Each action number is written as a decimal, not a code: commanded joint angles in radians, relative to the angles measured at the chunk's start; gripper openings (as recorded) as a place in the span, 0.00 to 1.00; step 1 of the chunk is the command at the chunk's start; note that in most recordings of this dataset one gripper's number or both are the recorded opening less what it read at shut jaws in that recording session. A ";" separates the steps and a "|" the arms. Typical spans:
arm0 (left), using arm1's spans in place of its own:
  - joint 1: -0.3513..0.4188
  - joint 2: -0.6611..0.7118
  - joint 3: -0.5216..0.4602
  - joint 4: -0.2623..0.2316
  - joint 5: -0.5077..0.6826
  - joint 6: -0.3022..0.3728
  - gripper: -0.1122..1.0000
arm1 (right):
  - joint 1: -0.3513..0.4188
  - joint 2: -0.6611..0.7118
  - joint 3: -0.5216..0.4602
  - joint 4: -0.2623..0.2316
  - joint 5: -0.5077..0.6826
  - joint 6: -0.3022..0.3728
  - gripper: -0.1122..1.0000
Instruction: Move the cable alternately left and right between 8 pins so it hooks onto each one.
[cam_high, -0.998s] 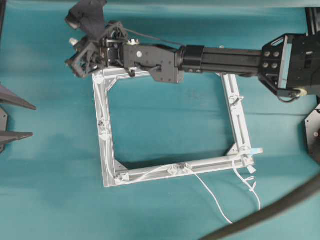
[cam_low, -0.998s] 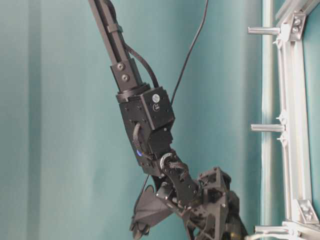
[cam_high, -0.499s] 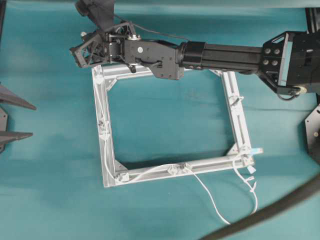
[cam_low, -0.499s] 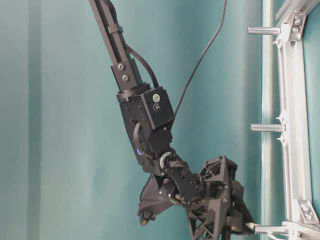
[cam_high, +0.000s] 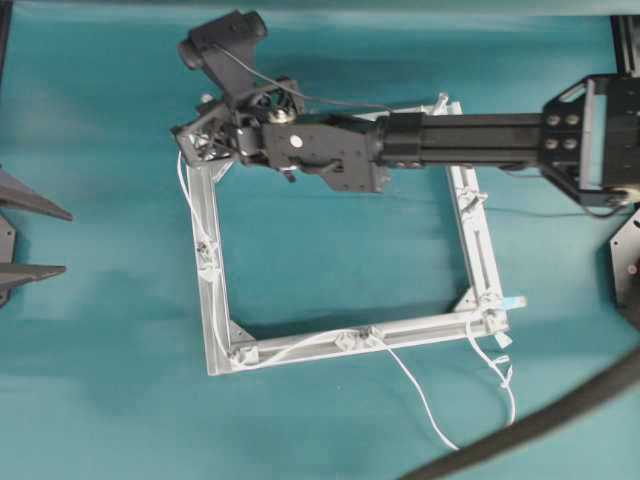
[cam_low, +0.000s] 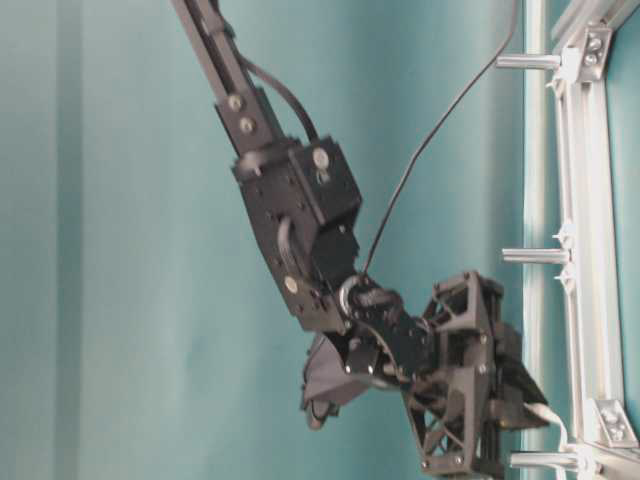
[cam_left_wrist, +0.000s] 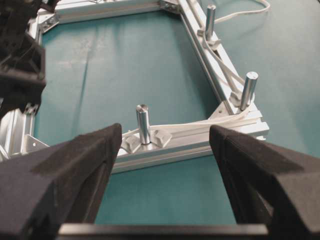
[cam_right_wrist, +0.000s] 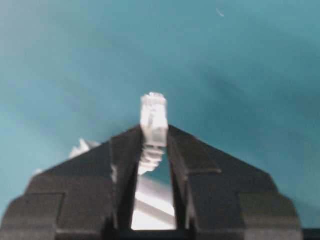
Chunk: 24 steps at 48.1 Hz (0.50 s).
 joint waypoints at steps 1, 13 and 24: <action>-0.003 0.011 -0.011 0.005 -0.008 0.005 0.83 | 0.017 -0.084 0.040 -0.032 0.002 0.035 0.27; -0.003 0.011 -0.011 0.005 -0.008 0.005 0.83 | 0.038 -0.147 0.140 -0.117 0.003 0.150 0.27; -0.003 0.011 -0.011 0.005 -0.008 0.003 0.83 | 0.067 -0.190 0.187 -0.147 -0.028 0.146 0.27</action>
